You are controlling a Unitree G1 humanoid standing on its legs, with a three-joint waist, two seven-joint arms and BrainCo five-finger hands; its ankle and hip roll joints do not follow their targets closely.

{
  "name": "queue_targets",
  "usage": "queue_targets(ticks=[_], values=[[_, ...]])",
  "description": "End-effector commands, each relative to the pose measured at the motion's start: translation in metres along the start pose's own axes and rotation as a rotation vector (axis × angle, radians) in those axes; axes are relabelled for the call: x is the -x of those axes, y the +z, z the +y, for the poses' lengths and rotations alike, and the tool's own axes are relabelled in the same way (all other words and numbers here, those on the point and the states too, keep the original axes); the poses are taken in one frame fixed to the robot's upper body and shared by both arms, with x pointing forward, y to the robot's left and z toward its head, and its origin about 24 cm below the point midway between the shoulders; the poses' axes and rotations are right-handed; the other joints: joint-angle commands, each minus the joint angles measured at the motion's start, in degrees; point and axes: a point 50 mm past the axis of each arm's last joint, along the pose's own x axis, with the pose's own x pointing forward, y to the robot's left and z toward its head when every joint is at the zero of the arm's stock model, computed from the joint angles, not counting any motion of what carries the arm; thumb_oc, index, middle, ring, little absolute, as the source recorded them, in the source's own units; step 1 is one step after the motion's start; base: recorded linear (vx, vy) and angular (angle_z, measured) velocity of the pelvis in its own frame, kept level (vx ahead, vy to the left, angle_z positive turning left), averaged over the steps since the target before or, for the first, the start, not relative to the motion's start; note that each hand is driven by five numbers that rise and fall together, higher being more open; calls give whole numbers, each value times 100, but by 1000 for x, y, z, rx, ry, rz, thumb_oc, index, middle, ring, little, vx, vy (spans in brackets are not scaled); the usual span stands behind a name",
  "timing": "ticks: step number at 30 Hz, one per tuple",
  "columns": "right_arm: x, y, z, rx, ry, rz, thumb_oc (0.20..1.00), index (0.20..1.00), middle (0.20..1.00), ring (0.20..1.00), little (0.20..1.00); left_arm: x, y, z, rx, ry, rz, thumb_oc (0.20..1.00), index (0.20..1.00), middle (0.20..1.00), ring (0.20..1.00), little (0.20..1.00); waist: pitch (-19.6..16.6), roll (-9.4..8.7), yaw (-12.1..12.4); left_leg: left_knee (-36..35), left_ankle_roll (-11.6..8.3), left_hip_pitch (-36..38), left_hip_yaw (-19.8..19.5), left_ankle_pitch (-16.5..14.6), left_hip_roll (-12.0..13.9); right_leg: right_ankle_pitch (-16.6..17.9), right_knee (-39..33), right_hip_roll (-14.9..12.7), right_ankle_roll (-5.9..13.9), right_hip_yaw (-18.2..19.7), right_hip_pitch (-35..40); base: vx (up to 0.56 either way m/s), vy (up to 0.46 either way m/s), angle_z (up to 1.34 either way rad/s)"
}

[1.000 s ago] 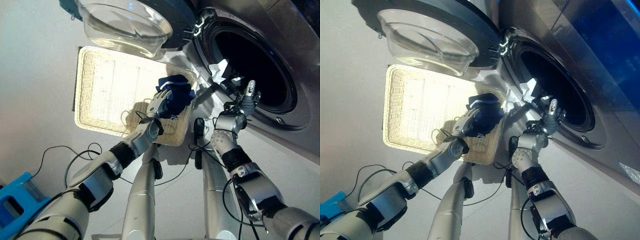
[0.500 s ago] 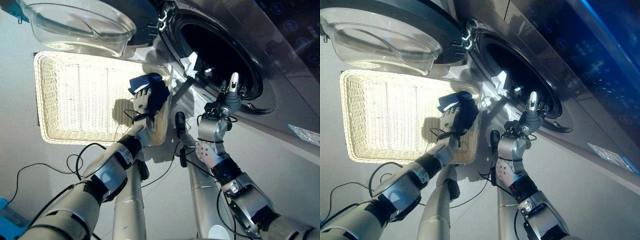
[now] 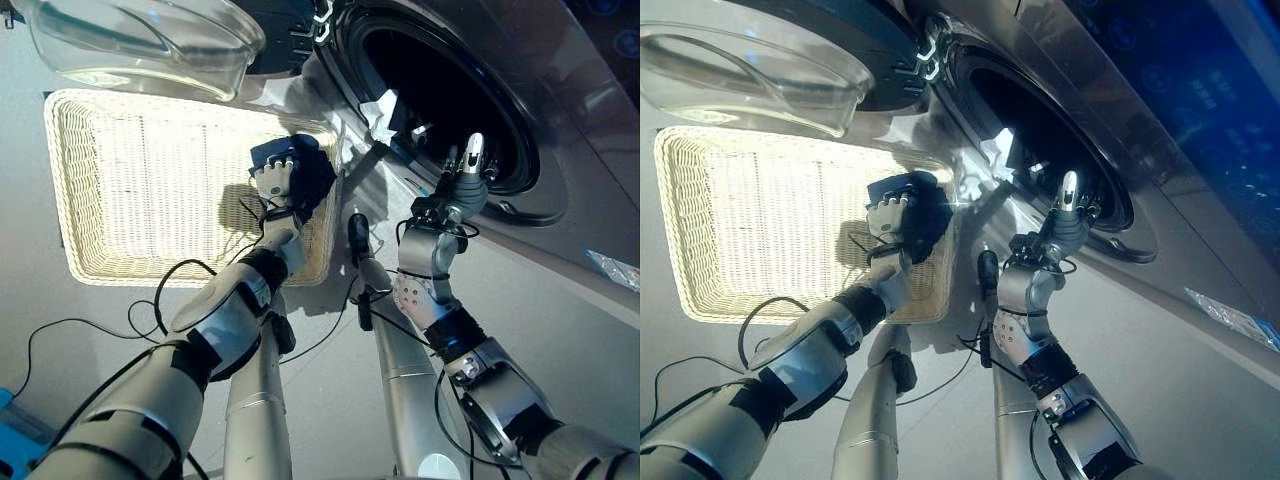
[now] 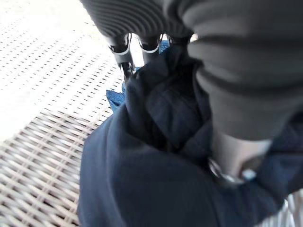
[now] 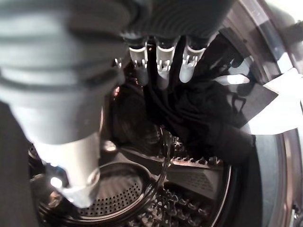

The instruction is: Put the clothes into the washing machine.

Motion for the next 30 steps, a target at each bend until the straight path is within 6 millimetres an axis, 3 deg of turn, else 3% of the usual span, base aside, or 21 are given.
queue_targets(ticks=[1,16,20,21,23,24,25,27,30], values=[[3,10,12,-153,25,-54,1000,1000,1000,1000,1000,-1,-52,-21,-110,-147,203,200,200,200,200,200,-26,-243,-37,136,-56,-93,437,3,-297,562,-290,196,450,-354,21,0,0,0],[-1,12,5,-204,17,-54,1000,1000,1000,1000,1000,-9,-61,-15,-140,-95,124,200,200,200,200,200,-26,-303,-43,171,-59,84,361,-62,-297,567,-337,187,447,-367,221,0,1,0],[0,16,3,-174,54,-66,1000,1000,1000,1000,1000,-6,-57,-22,213,-105,122,200,200,200,200,200,-26,-267,1,203,-34,222,357,-69,-315,513,-281,185,425,-386,376,0,0,0],[0,17,4,-169,58,-67,1000,1000,1000,1000,1000,-5,-56,-22,236,-100,119,200,200,200,200,200,-26,-266,0,207,-33,225,355,-71,-317,507,-277,184,424,-387,382,0,0,0],[5,18,15,-100,152,-74,1000,1000,1000,1000,1000,-2,-48,-25,496,-93,97,200,200,200,200,200,-26,-242,48,221,-4,326,323,-90,-343,452,-218,189,411,-396,487,0,0,0],[6,17,16,-92,161,-75,1000,1000,1000,1000,1000,-1,-47,-25,514,-92,97,200,200,200,200,200,-26,-239,47,221,-1,333,320,-91,-346,447,-213,189,410,-398,493,0,0,0],[12,17,25,-16,244,-76,1000,1000,1000,1000,1000,1,-40,-24,683,-99,83,200,200,200,200,200,-26,-221,79,216,14,398,314,-101,-369,408,-196,189,403,-412,559,0,0,0],[16,16,28,86,297,-86,1000,1000,1000,1000,1000,4,-32,-22,859,-104,51,200,200,200,200,200,-26,-191,122,236,24,441,297,-123,-387,360,-150,173,405,-435,605,-12,8,3],[18,15,27,159,342,-90,1000,1000,1000,1000,1000,9,-26,-20,993,-113,20,200,200,200,200,200,-26,-153,165,238,44,484,273,-153,-406,310,-114,151,405,-476,655,-5,0,1]])
